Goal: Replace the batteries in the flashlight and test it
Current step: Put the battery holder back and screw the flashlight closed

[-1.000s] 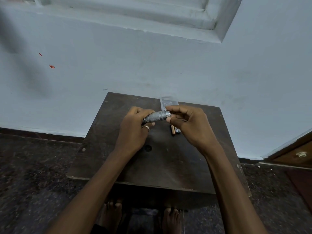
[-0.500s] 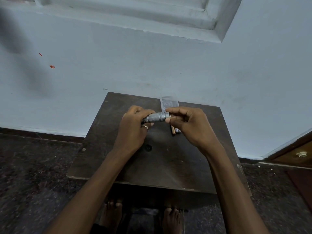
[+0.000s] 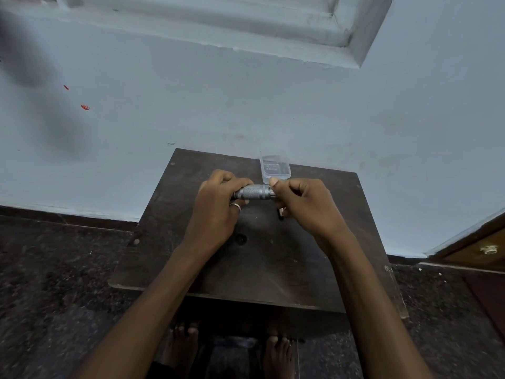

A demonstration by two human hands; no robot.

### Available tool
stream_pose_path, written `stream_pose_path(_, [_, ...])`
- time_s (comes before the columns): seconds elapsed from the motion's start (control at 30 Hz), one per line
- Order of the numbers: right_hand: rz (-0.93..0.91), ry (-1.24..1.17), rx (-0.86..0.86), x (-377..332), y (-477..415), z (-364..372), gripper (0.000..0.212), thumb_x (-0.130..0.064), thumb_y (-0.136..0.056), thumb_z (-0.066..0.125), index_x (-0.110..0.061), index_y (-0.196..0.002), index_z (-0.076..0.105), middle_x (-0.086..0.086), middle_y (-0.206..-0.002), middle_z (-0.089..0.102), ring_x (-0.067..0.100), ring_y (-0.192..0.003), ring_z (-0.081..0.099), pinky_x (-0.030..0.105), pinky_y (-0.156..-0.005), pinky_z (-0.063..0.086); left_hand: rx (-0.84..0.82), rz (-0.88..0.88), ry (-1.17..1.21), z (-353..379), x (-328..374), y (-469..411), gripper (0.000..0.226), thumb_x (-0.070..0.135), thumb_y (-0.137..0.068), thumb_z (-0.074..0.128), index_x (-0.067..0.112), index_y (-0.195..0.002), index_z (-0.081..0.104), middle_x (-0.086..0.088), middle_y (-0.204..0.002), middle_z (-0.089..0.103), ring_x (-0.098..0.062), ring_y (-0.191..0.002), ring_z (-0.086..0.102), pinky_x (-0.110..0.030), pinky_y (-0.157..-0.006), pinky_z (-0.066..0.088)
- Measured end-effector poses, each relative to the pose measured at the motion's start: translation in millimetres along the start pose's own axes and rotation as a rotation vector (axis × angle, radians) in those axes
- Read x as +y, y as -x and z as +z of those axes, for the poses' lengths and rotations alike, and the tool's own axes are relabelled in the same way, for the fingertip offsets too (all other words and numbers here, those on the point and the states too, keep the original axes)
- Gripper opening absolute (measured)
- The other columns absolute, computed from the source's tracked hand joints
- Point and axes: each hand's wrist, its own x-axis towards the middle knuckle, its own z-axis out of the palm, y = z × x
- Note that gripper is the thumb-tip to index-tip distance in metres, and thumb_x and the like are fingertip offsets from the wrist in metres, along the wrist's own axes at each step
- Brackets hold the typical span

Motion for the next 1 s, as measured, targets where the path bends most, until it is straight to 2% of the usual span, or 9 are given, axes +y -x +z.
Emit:
stream_pose_path(0.1, [0.022, -0.127, 0.024, -1.3, -0.3, 2.3, 0.021, -0.035, -0.091, 0.071, -0.015, -0.083, 0.072, 0.005, -0.067, 0.073, 0.018, -0.061, 0.067, 0.052, -0.071, 0.060, -0.002, 0.001, 0.005, 1.3, 0.2, -0.1, 0.045, 0.002, -0.078, 0.074, 0.027, -0.115, 0.071, 0.009, -0.098, 0.047, -0.024, -0.091, 0.056, -0.031, -0.078, 0.047])
stream_pose_path(0.2, [0.009, -0.171, 0.064, -0.5, -0.9, 3.6, 0.016, -0.033, -0.088, 0.074, -0.019, -0.082, 0.069, 0.007, -0.072, 0.075, 0.035, -0.070, 0.073, 0.059, -0.074, 0.060, 0.001, 0.000, 0.017, 0.4, 0.4, -0.6, 0.042, 0.005, -0.079, 0.073, 0.027, -0.115, 0.070, 0.007, -0.099, 0.048, -0.023, -0.091, 0.056, -0.034, -0.080, 0.049])
stream_pose_path(0.3, [0.000, -0.188, 0.023, -0.9, 0.8, -1.6, 0.010, -0.026, -0.085, 0.078, -0.018, -0.089, 0.073, 0.006, -0.081, 0.077, 0.034, -0.083, 0.074, 0.054, -0.080, 0.061, 0.012, 0.001, 0.016, -0.8, -0.4, -0.8, 0.041, 0.005, -0.079, 0.073, 0.027, -0.114, 0.071, 0.006, -0.100, 0.050, -0.022, -0.089, 0.056, -0.038, -0.080, 0.050])
stream_pose_path(0.4, [0.017, -0.143, -0.042, -1.8, 1.9, -7.3, 0.023, -0.014, -0.080, 0.083, -0.018, -0.100, 0.073, 0.004, -0.095, 0.076, 0.028, -0.090, 0.073, 0.044, -0.078, 0.062, 0.018, 0.001, 0.017, -1.9, -0.9, -1.3, 0.042, 0.004, -0.078, 0.073, 0.026, -0.114, 0.071, 0.006, -0.099, 0.050, -0.020, -0.089, 0.055, -0.037, -0.082, 0.049])
stream_pose_path(0.53, [-0.003, -0.111, -0.063, -2.9, 2.1, -9.1, 0.028, -0.008, -0.080, 0.081, -0.019, -0.105, 0.073, 0.003, -0.097, 0.075, 0.030, -0.091, 0.073, 0.044, -0.078, 0.063, 0.012, -0.001, 0.011, -2.1, -1.3, -1.1, 0.042, 0.004, -0.079, 0.073, 0.026, -0.115, 0.071, 0.004, -0.100, 0.052, -0.022, -0.091, 0.056, -0.038, -0.081, 0.050])
stream_pose_path(0.73, [-0.039, -0.048, -0.040, 0.8, 0.1, -9.2, 0.025, -0.014, -0.081, 0.081, -0.022, -0.105, 0.077, -0.002, -0.091, 0.078, 0.019, -0.086, 0.075, 0.043, -0.088, 0.060, 0.005, 0.001, 0.001, -2.2, -1.6, -0.8, 0.041, 0.004, -0.080, 0.073, 0.025, -0.115, 0.071, 0.004, -0.101, 0.052, -0.023, -0.091, 0.056, -0.038, -0.082, 0.050])
stream_pose_path(0.87, [-0.028, -0.058, -0.048, 0.2, -0.1, -6.2, 0.009, -0.024, -0.090, 0.074, -0.015, -0.091, 0.077, 0.004, -0.072, 0.076, 0.014, -0.065, 0.071, 0.042, -0.074, 0.063, 0.004, -0.002, 0.000, -1.6, 0.0, -0.5, 0.042, 0.004, -0.080, 0.073, 0.027, -0.115, 0.071, 0.006, -0.101, 0.050, -0.023, -0.092, 0.056, -0.038, -0.080, 0.051])
stream_pose_path(1.0, [-0.001, -0.016, -0.045, -0.7, -0.1, -3.2, 0.032, -0.038, -0.095, 0.066, -0.012, -0.078, 0.074, 0.005, -0.067, 0.074, 0.018, -0.063, 0.074, 0.043, -0.073, 0.064, 0.002, 0.002, 0.002, -1.0, -0.3, -1.0, 0.044, 0.002, -0.078, 0.073, 0.026, -0.115, 0.071, 0.005, -0.100, 0.050, -0.024, -0.092, 0.056, -0.039, -0.080, 0.051])
